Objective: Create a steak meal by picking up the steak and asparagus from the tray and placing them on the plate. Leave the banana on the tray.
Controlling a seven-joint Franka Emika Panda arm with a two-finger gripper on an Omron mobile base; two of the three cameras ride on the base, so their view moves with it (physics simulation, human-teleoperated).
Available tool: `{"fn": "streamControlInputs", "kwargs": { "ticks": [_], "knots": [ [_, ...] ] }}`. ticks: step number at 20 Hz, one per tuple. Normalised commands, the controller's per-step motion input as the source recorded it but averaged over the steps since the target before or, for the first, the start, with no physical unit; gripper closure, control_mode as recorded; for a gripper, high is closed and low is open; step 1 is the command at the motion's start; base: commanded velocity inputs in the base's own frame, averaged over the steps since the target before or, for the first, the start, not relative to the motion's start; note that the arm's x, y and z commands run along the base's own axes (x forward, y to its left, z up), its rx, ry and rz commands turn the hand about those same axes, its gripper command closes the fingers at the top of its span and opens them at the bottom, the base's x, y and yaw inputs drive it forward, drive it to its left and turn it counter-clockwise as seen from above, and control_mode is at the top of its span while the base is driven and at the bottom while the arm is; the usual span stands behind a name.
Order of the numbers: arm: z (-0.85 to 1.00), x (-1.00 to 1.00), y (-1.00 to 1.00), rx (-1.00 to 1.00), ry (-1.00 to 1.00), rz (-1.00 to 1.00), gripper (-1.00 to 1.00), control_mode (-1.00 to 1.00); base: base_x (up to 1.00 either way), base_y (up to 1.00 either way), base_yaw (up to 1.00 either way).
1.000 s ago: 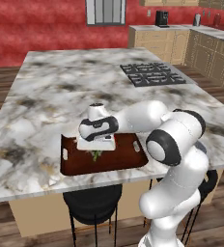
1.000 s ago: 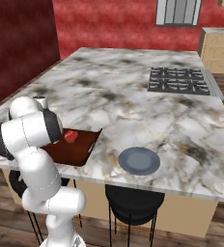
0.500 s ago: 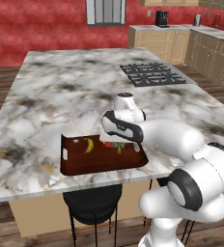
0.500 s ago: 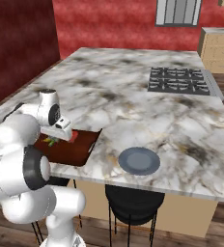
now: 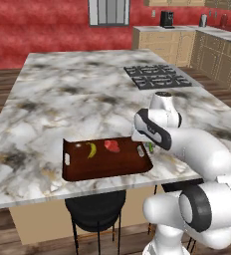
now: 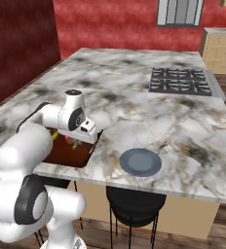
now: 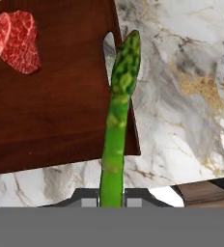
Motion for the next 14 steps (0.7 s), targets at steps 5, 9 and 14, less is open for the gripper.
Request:
{"fn": "streamControlInputs", "kwargs": {
  "ticks": [5,9,14],
  "knots": [
    [0.0,0.0,-1.0,0.01,0.0,0.0,1.0,-1.0,0.0,0.0,0.0],
    [-0.04,0.13,-1.0,0.01,0.01,0.0,1.0,-1.0,0.0,0.0,0.0],
    [-0.18,0.11,-1.0,0.0,0.01,0.0,1.0,-1.0,0.0,0.0,0.0]
  ]
}}
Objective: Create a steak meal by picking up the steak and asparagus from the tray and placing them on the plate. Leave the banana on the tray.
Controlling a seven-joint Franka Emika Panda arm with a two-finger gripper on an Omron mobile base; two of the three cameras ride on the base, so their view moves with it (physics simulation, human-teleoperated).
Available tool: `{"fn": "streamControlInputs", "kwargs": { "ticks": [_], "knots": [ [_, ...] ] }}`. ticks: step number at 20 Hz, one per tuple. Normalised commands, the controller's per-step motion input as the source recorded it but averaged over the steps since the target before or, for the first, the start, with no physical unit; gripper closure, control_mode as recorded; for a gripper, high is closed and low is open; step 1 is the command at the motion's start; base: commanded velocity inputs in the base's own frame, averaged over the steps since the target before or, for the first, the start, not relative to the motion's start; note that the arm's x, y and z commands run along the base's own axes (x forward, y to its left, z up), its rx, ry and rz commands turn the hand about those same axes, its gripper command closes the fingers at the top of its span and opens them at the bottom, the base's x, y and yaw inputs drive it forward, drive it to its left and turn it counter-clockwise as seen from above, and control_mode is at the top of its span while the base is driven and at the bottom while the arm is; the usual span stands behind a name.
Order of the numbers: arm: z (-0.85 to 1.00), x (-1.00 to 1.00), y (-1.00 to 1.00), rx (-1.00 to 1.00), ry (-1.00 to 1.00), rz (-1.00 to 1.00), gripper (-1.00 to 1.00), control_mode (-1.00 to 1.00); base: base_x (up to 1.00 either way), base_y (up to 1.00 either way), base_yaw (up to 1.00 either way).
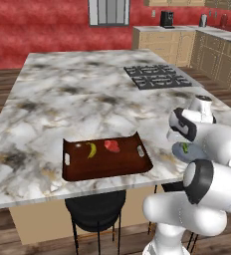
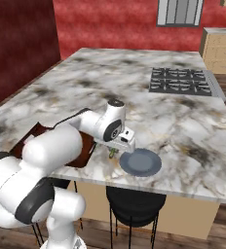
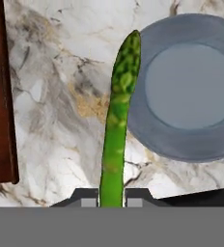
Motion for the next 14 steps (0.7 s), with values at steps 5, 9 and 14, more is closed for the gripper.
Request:
{"fn": "streamControlInputs", "kwargs": {
  "ticks": [5,9,14],
  "knots": [
    [-0.27,0.05,-1.0,0.0,0.01,0.0,1.0,-1.0,0.0,0.0,0.0],
    [-0.25,0.17,-0.97,0.0,0.02,0.0,1.0,-1.0,0.0,0.0,0.0],
    [-0.23,0.24,-0.56,0.0,0.01,0.03,1.0,-1.0,0.0,0.0,0.0]
  ]
}}
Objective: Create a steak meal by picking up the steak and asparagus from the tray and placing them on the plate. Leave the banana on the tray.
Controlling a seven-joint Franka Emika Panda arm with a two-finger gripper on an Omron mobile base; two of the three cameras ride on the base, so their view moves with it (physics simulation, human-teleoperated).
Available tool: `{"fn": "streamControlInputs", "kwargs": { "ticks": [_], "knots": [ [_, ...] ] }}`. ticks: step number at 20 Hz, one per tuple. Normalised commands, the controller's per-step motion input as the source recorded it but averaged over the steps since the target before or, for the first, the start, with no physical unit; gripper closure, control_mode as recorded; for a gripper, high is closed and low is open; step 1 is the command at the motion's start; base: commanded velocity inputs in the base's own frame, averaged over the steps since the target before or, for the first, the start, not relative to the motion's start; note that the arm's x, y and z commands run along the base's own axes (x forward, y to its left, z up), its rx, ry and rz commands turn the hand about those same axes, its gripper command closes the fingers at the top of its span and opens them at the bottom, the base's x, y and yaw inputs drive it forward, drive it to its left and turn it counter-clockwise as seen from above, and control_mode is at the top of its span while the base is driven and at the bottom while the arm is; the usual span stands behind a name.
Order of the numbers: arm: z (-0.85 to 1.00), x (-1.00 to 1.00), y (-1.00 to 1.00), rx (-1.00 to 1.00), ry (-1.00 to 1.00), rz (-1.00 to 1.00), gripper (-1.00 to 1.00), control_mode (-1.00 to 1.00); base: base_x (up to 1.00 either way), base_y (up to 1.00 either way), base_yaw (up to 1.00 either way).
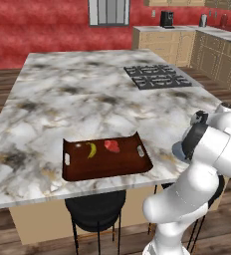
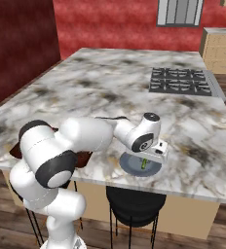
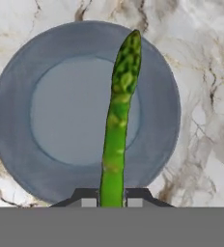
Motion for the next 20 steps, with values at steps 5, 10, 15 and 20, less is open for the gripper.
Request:
{"fn": "streamControlInputs", "kwargs": {
  "ticks": [5,10,15,20],
  "knots": [
    [-0.21,0.3,-0.23,0.0,0.0,0.08,1.0,-1.0,0.0,0.0,0.0],
    [-0.32,0.25,-0.02,0.0,0.0,0.08,1.0,-1.0,0.0,0.0,0.0],
    [-0.33,0.18,0.0,0.0,0.0,0.05,1.0,-1.0,0.0,0.0,0.0],
    [-0.25,0.14,0.0,0.0,0.0,0.01,1.0,-1.0,0.0,0.0,0.0]
  ]
}}
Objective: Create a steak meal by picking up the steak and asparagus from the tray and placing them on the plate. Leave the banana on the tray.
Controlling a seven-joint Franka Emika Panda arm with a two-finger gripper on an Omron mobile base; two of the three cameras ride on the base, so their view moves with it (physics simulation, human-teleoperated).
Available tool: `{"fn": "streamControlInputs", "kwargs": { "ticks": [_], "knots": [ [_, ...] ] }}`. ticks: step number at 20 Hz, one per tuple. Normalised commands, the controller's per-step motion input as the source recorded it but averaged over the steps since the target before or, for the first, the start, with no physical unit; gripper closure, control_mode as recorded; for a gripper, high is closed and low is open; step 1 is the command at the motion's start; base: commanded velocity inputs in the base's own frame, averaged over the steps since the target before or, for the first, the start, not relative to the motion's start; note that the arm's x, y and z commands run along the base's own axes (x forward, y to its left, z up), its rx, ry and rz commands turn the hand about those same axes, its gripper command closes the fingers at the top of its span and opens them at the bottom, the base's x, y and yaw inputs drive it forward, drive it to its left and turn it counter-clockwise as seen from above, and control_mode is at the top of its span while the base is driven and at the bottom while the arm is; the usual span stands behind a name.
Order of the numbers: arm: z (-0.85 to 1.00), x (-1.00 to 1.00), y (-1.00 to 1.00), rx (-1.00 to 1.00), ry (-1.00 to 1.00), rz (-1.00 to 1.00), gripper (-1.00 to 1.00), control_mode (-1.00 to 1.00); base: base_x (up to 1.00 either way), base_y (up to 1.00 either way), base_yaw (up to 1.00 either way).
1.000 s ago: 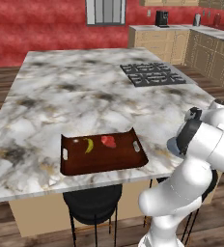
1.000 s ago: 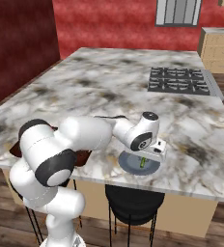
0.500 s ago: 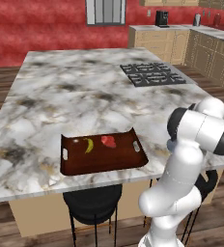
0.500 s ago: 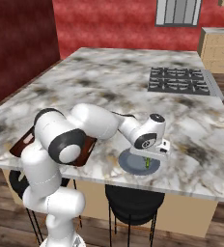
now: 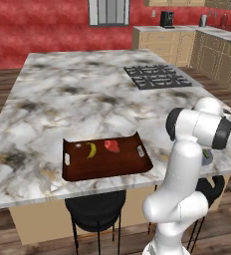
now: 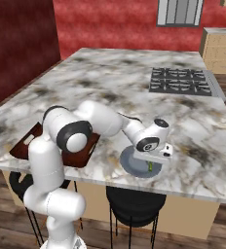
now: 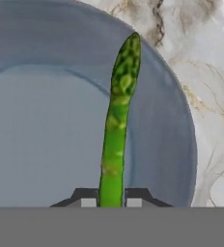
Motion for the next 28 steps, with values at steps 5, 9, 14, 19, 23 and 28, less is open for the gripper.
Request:
{"fn": "streamControlInputs", "kwargs": {
  "ticks": [5,9,14,19,23,28],
  "knots": [
    [-0.02,0.21,0.11,0.0,0.0,0.0,-1.0,-1.0,0.0,0.0,0.0],
    [0.01,0.05,0.15,0.0,-0.01,0.0,-1.0,-1.0,0.0,0.0,0.0],
    [0.21,-0.04,0.26,-0.02,-0.06,0.0,-1.0,-1.0,0.0,0.0,0.0],
    [0.48,-0.33,0.56,-0.1,-0.13,0.0,-1.0,-1.0,0.0,0.0,0.0],
    [0.62,-0.33,0.78,-0.11,-0.14,0.01,-1.0,-1.0,0.0,0.0,0.0],
    [0.8,-0.22,0.98,-0.08,-0.14,0.01,-1.0,-1.0,0.0,0.0,0.0]
  ]
}}
